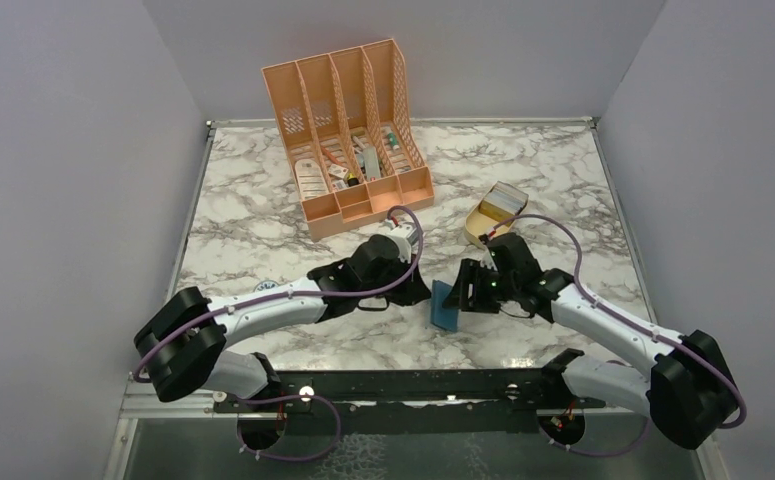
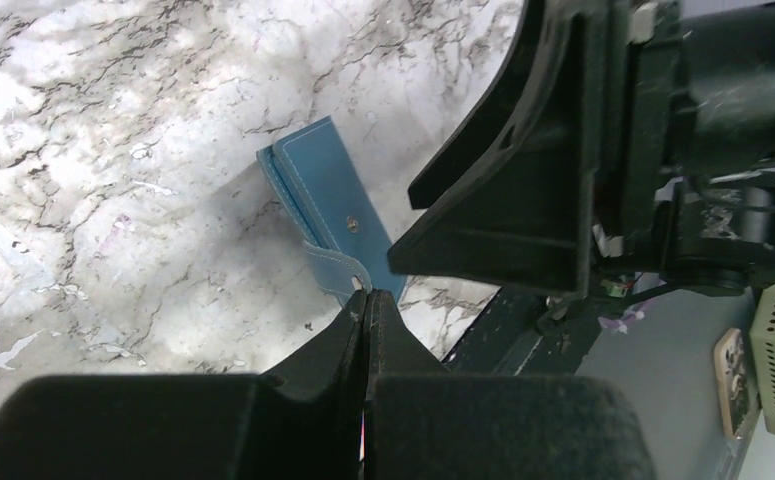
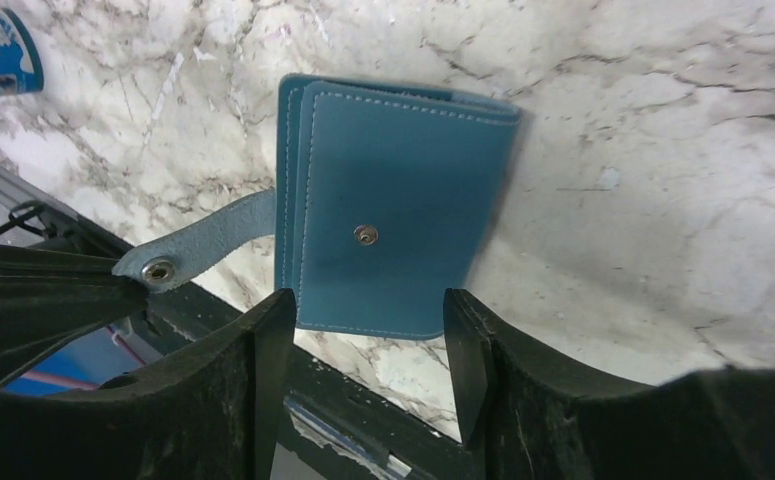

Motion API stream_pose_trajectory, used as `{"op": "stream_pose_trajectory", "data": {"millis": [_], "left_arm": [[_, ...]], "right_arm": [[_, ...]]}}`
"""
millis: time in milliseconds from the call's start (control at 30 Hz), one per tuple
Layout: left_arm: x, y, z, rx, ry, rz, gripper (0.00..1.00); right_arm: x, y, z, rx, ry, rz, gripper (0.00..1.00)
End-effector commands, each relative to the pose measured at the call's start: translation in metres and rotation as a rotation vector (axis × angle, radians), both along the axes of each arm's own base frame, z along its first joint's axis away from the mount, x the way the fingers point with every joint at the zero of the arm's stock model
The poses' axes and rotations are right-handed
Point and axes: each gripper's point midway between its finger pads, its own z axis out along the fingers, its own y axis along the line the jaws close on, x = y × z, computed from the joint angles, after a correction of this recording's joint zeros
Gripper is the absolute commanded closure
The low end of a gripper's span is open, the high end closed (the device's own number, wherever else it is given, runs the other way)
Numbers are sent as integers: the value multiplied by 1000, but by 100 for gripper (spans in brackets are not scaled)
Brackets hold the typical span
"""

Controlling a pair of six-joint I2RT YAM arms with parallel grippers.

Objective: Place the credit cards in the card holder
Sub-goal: Open the card holder at the center of the board.

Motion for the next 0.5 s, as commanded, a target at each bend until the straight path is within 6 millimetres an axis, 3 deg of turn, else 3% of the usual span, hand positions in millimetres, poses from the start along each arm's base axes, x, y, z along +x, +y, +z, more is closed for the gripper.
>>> {"op": "stream_pose_trajectory", "data": {"millis": [0,300,467], "left_arm": [[-3,-7,24,-88,-15,-11,100],[-3,-9,36,-121,-21,-13,100],[-3,-8,36,-121,-22,-14,100]], "right_arm": [[4,15,12,32,-20,18,42],[1,26,16,77,-8,31,39],[2,23,9,49,-1,21,40]]}}
